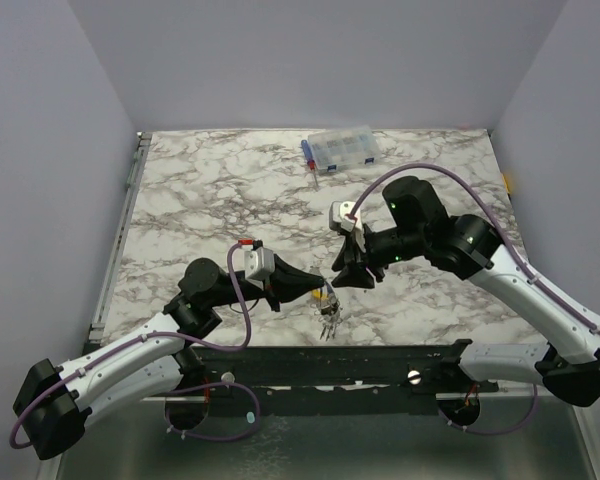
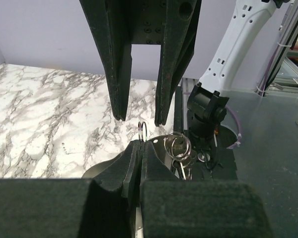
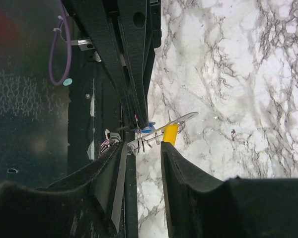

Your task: Put the keys on the keyring

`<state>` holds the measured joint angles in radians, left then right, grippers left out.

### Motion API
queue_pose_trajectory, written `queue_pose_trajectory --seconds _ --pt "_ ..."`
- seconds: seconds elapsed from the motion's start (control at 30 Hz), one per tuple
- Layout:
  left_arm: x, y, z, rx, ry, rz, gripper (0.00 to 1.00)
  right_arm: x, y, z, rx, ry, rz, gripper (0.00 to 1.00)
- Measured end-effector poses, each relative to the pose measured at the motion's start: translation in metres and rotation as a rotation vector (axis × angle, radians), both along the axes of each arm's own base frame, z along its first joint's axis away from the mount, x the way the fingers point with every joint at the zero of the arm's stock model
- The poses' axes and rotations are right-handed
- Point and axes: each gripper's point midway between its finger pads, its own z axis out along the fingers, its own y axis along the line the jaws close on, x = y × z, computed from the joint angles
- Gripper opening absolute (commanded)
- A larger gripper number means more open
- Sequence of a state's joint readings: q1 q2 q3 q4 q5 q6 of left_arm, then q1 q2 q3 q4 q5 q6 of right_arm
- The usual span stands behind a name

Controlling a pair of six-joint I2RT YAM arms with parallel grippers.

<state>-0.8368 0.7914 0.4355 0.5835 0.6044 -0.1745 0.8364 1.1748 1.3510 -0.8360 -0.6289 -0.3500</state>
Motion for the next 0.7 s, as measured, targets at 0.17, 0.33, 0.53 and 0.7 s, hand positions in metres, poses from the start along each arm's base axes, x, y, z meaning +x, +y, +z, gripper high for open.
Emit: queue_pose_trajectory --seconds 0.17,0.33,0.53,0.7 --pt "0.0 0.0 -0.001 0.005 0.001 0.001 0.0 -0.001 0.002 -0.007 -0.019 0.018 0.007 0.4" --pt "0.0 0.0 -0.002 0.008 0.002 0.001 0.0 -0.001 0.003 -0.016 -0.04 0.037 0.009 0.38" --pt "0.001 0.0 -0.004 0.014 0.008 0.003 0.0 -0.001 0.007 -0.023 -0.061 0.057 0.015 0.26" --pt "0.001 0.0 -0.009 0.033 0.021 0.005 0.0 -0.003 0.008 -0.03 -0.082 0.079 0.022 0.08"
